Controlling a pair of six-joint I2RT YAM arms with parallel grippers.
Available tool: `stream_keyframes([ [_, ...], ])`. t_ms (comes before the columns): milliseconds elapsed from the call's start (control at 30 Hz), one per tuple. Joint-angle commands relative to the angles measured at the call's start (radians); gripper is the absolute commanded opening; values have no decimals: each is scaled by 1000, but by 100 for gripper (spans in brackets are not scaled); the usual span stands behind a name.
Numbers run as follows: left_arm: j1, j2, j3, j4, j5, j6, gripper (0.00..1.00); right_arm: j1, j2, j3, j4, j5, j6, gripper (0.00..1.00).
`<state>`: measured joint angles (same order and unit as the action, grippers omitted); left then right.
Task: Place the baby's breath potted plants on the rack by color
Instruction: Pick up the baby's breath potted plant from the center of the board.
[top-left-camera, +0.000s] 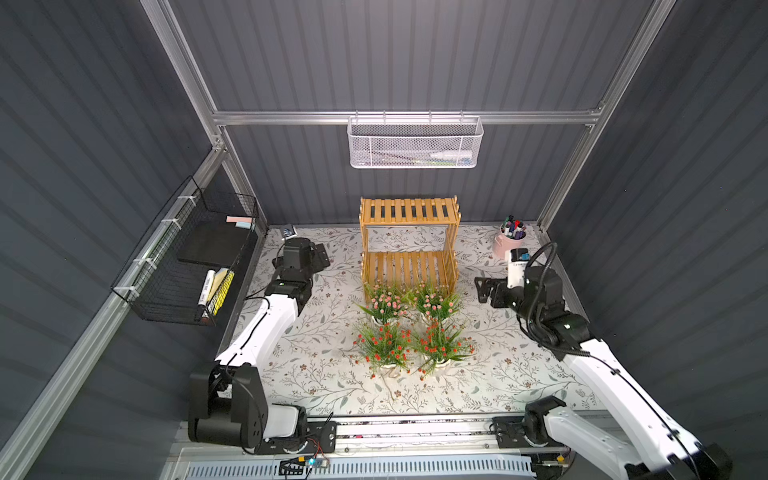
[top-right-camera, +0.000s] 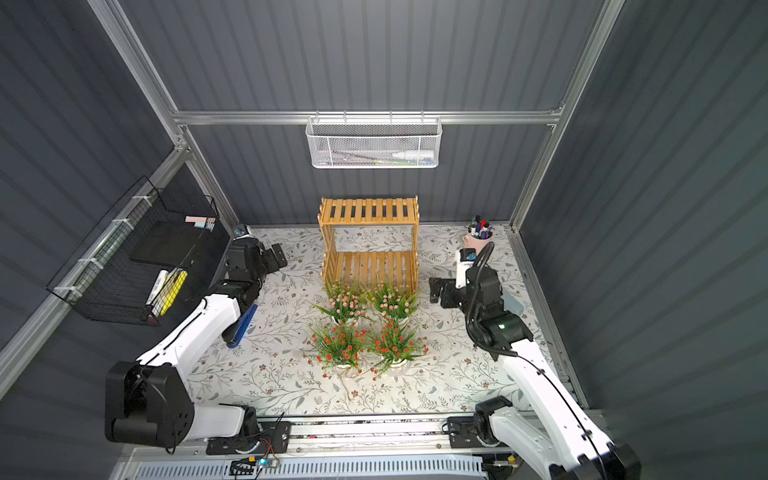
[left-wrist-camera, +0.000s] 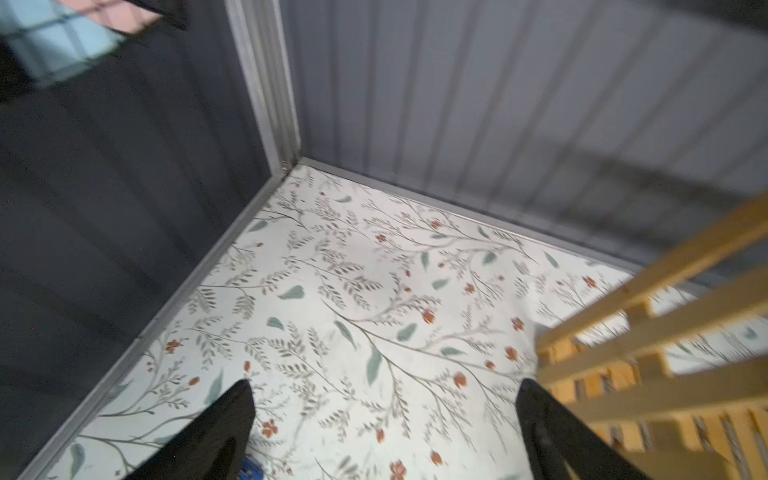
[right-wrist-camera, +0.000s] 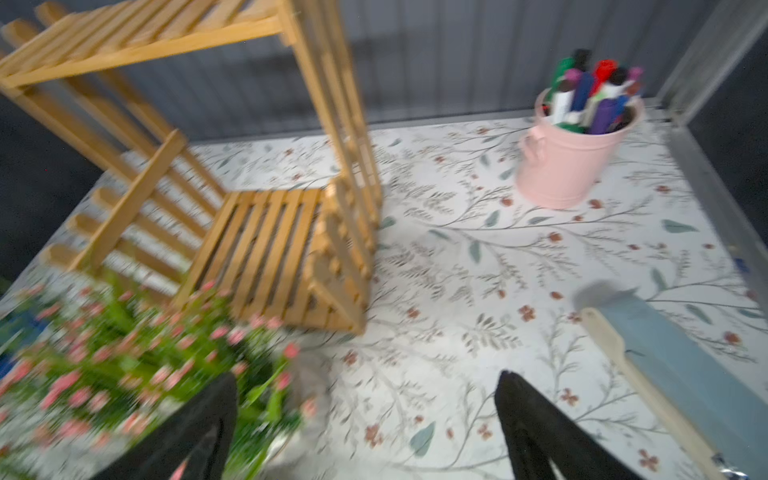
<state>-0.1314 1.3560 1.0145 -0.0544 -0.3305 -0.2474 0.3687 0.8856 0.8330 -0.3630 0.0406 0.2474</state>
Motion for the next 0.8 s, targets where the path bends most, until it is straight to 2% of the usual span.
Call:
stream_keyframes([
  [0, -27, -67, 35, -129, 53, 0, 99, 117, -97, 37, -286, 53, 55, 97],
  [167, -31, -81, 89, -227, 97, -14, 99, 358, -166, 46, -459, 156, 133, 95],
  [267, -33, -121, 83, -261, 140, 2, 99, 515, -141, 50, -534, 220, 237, 93],
  [333, -32, -154, 72, -274, 135, 14, 99, 641, -112, 43, -564, 285, 300, 92],
  [400, -34, -188, 71, -296, 115, 12, 100, 798, -75, 47, -595, 400, 376, 93],
  [467, -33, -218, 61, -293, 116, 0, 99, 900, -47, 47, -609, 453, 434, 93],
  [533, -34, -235, 45, -280, 133, -12, 99, 961, -25, 33, -611, 454, 470, 94],
  [567, -33, -239, 41, -276, 143, -19, 99, 981, -17, 17, -610, 444, 492, 98],
  [633, -34, -242, 35, -273, 151, -23, 99, 987, -15, -31, -592, 411, 525, 99],
  [667, -34, -242, 33, -269, 151, -23, 99, 1025, -21, -60, -568, 394, 541, 99],
  [767, -33, -240, 26, -250, 149, -19, 99, 1034, -24, -157, -441, 373, 543, 99],
])
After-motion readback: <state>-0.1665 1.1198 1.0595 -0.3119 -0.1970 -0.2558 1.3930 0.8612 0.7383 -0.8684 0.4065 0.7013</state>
